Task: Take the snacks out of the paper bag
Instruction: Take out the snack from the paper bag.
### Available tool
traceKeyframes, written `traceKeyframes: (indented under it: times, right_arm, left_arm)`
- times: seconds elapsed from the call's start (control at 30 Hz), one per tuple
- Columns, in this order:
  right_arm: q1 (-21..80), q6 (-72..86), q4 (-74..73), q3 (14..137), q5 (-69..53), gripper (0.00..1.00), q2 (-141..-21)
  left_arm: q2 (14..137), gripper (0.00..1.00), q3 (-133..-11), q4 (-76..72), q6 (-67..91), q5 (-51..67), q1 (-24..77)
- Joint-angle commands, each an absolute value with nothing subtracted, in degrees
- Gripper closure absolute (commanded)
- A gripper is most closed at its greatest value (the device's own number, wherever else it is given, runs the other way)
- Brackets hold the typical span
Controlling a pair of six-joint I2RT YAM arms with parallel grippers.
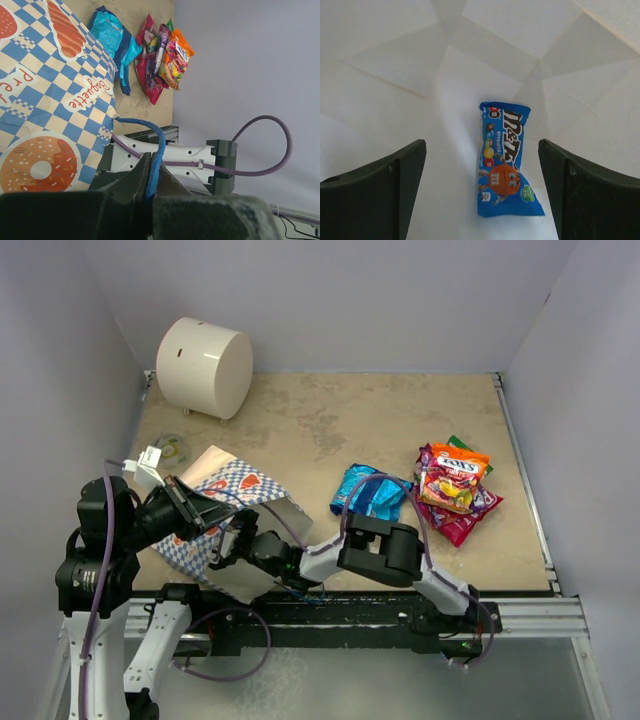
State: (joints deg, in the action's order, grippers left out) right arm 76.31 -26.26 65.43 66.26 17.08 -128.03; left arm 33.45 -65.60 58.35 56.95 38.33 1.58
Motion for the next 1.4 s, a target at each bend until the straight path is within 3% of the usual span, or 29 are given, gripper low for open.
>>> traceKeyframes:
  times: [0.0,0.27,0.37,0.53,0.7,0.93,1.37]
  right_arm:
    - [74.21,-22.61,67.76,72.54,23.05,0.05,-131.57]
    - [71.69,-15.65,57.57,78.77,22.56,0.21,-136.29]
    - [71.70,-15.47,56.41,78.83,21.85,0.38,-136.49]
    - [71.56,-16.15,55.54,77.94,21.96,0.77,-134.83]
    - [71.63,-15.61,55.06,74.63,22.35,0.91,-129.99]
    - [71.72,-8.96,48.65,64.53,16.24,0.99,-117.83]
    - [72.08,-1.76,38.66,45.70,-0.21,1.00,-96.89]
  left_arm:
    - [33.66,1.00,-68.19,60.26,57.45,38.49,1.67]
    - [33.29,1.00,-68.37,61.76,57.35,38.58,1.69]
    - [33.54,1.00,-68.63,61.98,56.83,38.48,1.68]
    - [33.80,1.00,-68.49,61.38,56.71,38.35,1.67]
    - [34.35,1.00,-68.40,60.01,56.52,37.55,1.67]
    - [34.78,1.00,-68.08,57.68,55.86,36.09,1.69]
    - [35.00,1.00,-64.92,48.78,58.27,35.94,1.67]
